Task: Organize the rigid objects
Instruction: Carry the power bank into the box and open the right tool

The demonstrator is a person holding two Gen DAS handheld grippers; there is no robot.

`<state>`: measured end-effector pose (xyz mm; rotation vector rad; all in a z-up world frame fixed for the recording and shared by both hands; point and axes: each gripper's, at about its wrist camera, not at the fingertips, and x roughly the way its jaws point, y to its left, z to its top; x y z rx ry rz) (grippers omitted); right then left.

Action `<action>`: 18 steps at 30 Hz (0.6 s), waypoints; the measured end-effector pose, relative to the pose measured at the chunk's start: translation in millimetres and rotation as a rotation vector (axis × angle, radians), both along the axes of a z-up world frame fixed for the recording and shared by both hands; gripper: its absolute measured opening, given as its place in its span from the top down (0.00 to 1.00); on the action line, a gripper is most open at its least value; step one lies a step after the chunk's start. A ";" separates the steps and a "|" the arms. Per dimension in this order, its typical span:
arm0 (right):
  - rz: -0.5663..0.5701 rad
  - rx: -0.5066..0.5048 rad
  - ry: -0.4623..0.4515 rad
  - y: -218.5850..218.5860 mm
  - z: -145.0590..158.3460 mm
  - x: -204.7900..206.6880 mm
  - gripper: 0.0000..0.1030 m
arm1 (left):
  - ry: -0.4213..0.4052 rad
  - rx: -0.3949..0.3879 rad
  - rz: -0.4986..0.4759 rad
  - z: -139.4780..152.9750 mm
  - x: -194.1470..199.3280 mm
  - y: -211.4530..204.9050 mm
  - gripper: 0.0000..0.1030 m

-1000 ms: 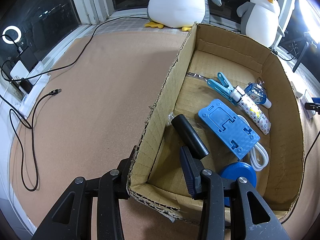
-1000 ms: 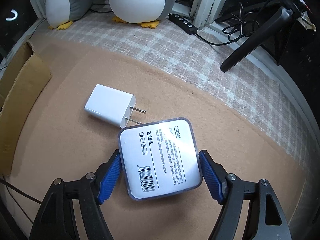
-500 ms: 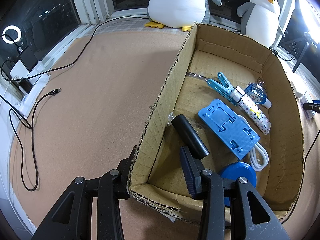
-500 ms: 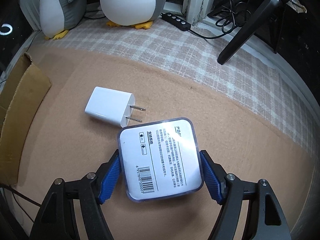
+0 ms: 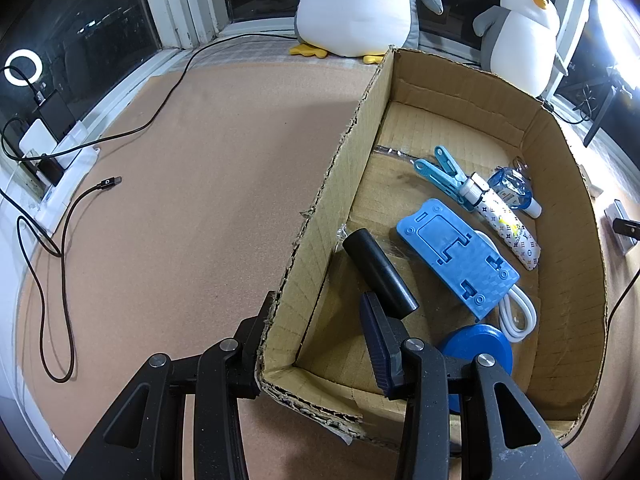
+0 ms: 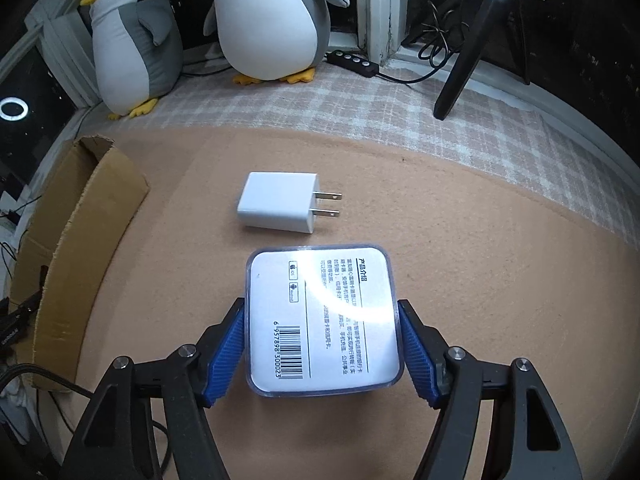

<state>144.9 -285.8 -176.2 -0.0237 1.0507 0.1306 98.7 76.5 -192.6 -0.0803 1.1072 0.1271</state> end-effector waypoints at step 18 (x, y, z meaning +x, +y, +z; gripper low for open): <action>0.240 0.046 -0.185 138.1 73.0 -10.2 0.34 | -0.001 -0.001 0.002 0.9 0.0 -0.9 0.58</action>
